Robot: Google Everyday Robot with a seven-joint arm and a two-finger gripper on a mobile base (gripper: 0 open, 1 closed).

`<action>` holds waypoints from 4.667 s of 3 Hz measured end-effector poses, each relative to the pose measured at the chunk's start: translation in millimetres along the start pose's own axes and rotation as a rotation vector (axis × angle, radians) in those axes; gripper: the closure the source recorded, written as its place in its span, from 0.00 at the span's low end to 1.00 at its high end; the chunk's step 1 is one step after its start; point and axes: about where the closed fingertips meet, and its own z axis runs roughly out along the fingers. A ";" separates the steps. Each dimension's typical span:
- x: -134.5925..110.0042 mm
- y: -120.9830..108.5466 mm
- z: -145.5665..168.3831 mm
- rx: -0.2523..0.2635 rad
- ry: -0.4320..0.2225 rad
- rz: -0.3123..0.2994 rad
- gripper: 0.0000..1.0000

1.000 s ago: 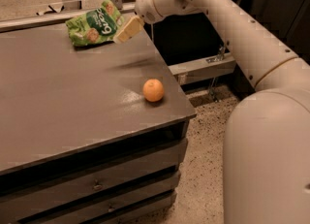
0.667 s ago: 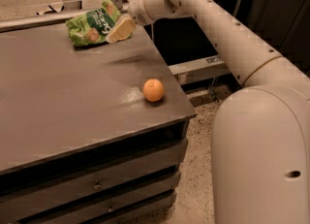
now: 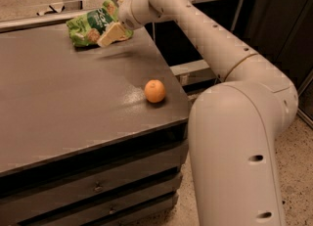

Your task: Move green rice chip bag near orange

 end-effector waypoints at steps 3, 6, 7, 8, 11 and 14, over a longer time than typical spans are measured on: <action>7.1 6.9 45.5 -0.030 0.007 0.007 0.39; 11.8 9.2 41.3 -0.029 0.003 0.012 1.00; 10.3 11.5 35.4 -0.030 -0.003 0.010 1.00; 0.8 13.3 12.6 -0.018 -0.021 0.000 1.00; 19.7 6.1 -43.3 0.054 -0.041 0.078 0.58; 38.5 -37.8 -29.6 0.094 -0.101 0.176 0.00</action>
Offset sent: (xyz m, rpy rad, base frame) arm 0.0228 0.0339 -0.0261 -0.0134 0.0218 0.0113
